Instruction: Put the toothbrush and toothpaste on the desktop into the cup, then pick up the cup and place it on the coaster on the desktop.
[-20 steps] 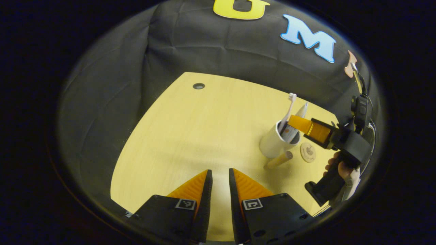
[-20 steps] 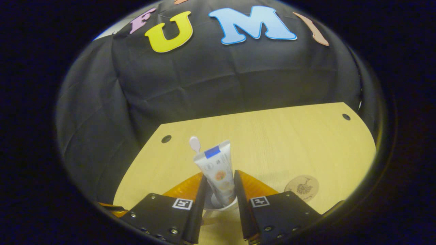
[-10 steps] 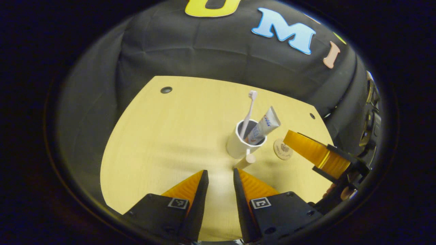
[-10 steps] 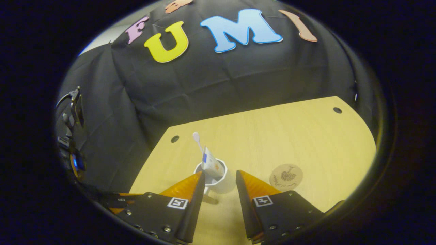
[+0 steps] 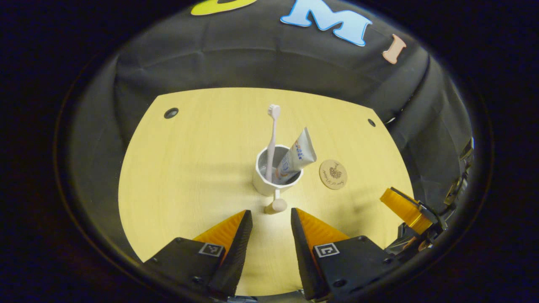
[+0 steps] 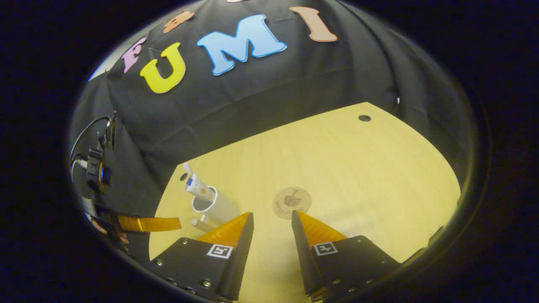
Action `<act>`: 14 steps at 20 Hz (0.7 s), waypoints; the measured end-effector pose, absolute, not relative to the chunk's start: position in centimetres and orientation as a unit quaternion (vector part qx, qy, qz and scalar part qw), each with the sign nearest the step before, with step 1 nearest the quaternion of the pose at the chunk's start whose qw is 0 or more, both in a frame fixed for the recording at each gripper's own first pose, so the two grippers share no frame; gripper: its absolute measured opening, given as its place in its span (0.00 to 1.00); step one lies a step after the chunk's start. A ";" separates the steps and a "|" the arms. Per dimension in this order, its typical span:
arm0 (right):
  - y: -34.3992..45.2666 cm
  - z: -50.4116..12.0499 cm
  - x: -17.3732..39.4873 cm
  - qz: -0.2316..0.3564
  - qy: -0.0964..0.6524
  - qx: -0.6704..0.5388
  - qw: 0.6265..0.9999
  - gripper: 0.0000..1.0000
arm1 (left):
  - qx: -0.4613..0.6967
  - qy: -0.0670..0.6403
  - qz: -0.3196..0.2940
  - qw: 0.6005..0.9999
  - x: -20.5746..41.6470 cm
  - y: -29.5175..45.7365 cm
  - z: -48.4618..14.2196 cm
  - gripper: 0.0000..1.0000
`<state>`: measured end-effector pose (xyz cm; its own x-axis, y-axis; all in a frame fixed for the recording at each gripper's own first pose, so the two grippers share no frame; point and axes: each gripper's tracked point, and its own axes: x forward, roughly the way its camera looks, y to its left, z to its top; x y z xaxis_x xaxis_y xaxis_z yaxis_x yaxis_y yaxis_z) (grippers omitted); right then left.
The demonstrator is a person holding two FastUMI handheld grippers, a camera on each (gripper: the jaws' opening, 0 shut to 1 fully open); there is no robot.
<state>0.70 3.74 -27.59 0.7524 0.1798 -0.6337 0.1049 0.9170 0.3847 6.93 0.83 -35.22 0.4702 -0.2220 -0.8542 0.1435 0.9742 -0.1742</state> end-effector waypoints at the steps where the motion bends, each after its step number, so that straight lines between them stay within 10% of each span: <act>1: 2.7 -27.8 0.3 0.009 0.352 0.206 0.913 0.55 | -0.029 0.506 -0.110 0.855 7.3 0.5 -35.3 0.63; 14: -3.2 -29.8 -1.6 -0.057 0.373 0.232 0.897 0.55 | 0.018 0.585 -0.088 0.806 10.2 -0.7 -41.3 0.64</act>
<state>-1.57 -3.24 -29.78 0.7159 0.0710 -0.6946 0.2742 0.8863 0.3733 10.17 -0.65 -41.25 0.2998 -0.1202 -0.9464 0.1620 0.9840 -0.0736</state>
